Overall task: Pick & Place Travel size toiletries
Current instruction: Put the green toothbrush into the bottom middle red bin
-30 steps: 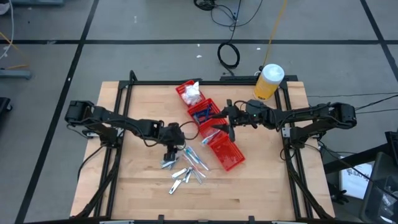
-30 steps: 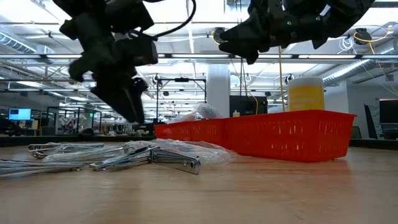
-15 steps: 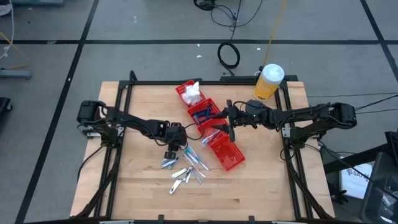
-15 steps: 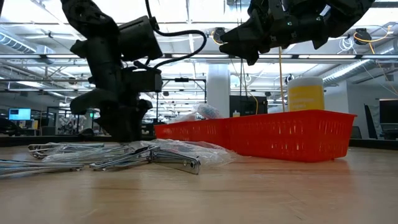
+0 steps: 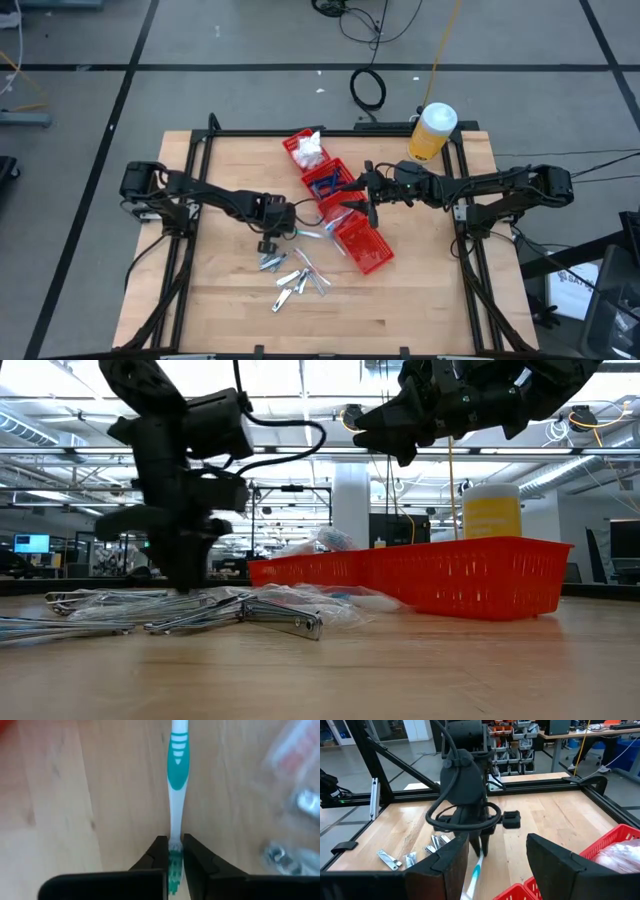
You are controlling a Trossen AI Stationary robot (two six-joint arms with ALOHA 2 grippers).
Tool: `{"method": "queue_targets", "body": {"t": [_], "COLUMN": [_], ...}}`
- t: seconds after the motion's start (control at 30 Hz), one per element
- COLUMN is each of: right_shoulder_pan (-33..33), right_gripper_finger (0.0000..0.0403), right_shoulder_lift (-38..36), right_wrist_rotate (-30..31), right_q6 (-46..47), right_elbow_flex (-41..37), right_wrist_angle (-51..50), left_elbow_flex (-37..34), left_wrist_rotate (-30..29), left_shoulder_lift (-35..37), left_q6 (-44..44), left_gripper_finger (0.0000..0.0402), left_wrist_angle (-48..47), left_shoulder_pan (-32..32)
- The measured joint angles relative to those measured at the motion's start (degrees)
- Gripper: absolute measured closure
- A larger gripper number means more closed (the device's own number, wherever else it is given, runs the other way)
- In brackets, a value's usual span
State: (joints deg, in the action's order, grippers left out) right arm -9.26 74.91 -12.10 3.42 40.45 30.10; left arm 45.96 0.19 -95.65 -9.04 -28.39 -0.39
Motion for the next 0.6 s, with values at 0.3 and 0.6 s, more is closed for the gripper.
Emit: {"method": "queue_targets", "body": {"t": [0.3,0.6], "right_shoulder_pan": [-0.04,-0.07], "right_gripper_finger": [0.0216,0.0216], "right_shoulder_lift": [0.00,0.00], "right_wrist_rotate": [0.07,0.28], "right_q6": [-0.03,-1.53], "right_elbow_flex": [0.00,0.00], "right_wrist_angle": [-0.39,1.09], "left_elbow_flex": [-0.58,0.56], "left_wrist_rotate": [-0.56,-3.17], "left_shoulder_lift": [11.28,20.30], "left_q6": [5.55,12.31], "left_gripper_finger": [0.0400,0.0401], "left_wrist_angle": [-4.60,11.83], "left_shoulder_pan": [-0.87,-0.76]}}
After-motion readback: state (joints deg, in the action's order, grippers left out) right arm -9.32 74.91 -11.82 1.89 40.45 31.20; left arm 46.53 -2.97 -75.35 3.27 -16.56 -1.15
